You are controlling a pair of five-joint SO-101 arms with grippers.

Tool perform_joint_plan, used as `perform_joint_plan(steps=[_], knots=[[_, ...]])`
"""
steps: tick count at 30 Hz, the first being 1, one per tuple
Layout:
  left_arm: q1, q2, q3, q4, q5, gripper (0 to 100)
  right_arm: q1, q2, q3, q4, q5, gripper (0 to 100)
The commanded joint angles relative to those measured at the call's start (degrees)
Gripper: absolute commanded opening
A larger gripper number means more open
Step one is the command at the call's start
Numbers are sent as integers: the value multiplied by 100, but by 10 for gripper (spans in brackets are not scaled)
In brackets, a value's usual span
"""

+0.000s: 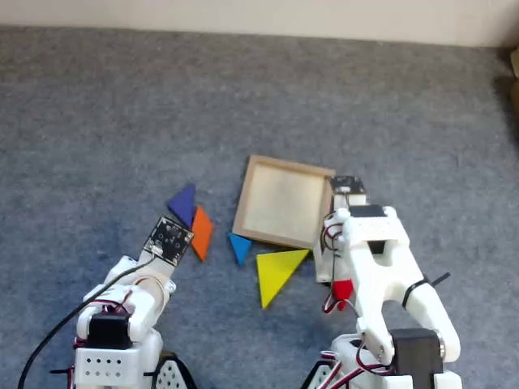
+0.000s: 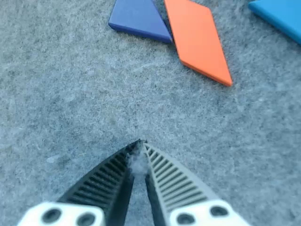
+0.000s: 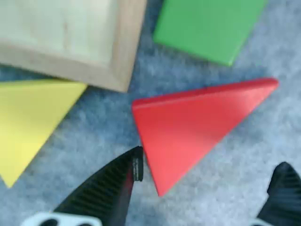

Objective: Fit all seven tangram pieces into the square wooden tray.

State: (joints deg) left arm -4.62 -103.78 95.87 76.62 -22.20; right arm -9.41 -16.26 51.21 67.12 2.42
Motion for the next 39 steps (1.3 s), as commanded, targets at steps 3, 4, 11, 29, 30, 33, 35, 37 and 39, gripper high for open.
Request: perform_joint_plan(steps=[3,4,11,29,30,33,35,37,39], knots=[[-40,-127,127,18,-53,6,-75,-673,-787,567,-686,400],[-40,-127,127,18,-53,6,-92,-778,-840,593,-967,400],[-40,-127,127,18,-53,6,-453,-576,-611,-681,-3147,400],[-40,-127,127,18,-53,6,163,-259,-75,-690,-3077,400],[-40,-127,127,18,-53,6,145,-251,-57,-699,-3077,400],[-40,-127,127,18,-53,6,136,-251,-57,-716,-3077,400],[-40,-127,127,18,-53,6,136,-251,-48,-936,-3086,400],[-40,-127,127,18,-53,6,136,-251,-31,-1165,-3191,400],[-40,-127,127,18,-53,6,92,-207,101,-1279,-3349,400]])
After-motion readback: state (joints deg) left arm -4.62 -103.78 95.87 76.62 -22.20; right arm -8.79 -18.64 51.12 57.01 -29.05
